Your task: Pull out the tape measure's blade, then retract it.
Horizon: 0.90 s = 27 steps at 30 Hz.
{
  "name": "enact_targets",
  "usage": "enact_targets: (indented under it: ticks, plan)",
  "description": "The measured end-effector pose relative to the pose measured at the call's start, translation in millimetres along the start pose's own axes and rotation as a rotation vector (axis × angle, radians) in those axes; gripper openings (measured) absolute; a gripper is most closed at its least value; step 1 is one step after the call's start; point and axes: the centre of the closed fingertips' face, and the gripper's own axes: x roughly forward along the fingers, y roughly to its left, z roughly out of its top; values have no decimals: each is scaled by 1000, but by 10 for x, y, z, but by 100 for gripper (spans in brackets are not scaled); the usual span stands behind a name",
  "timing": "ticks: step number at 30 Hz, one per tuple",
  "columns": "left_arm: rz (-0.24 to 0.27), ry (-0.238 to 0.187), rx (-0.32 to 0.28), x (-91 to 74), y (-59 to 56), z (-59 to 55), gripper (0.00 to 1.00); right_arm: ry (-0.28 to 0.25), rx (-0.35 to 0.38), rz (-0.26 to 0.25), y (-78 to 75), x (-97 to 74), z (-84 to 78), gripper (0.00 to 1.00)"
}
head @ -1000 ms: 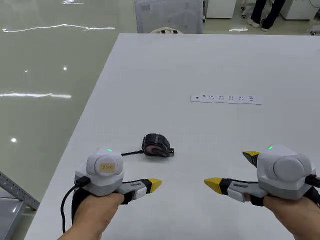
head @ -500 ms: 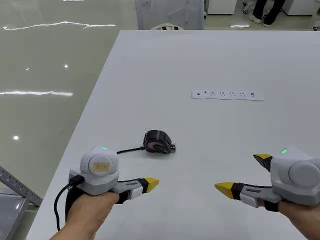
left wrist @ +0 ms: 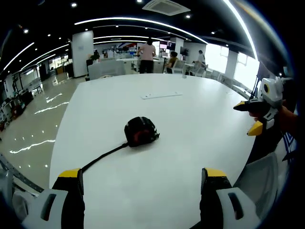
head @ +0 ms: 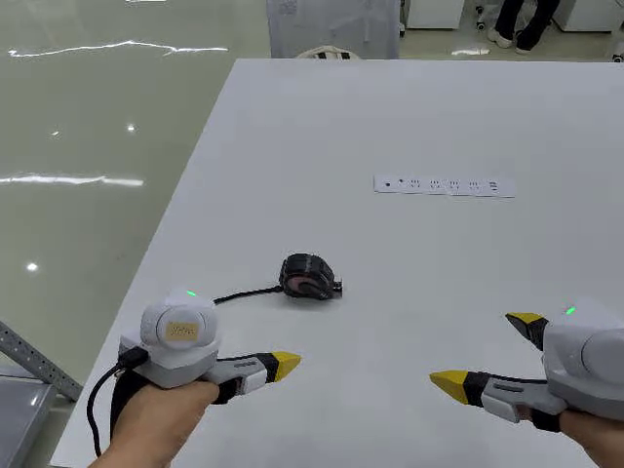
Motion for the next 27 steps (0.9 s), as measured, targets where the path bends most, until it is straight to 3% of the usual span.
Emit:
enact_targets:
  ticks: [27]
  plan:
    - [14, -2, 1, -7, 76, 8, 100, 7, 3, 2, -10, -37, -52, 84]
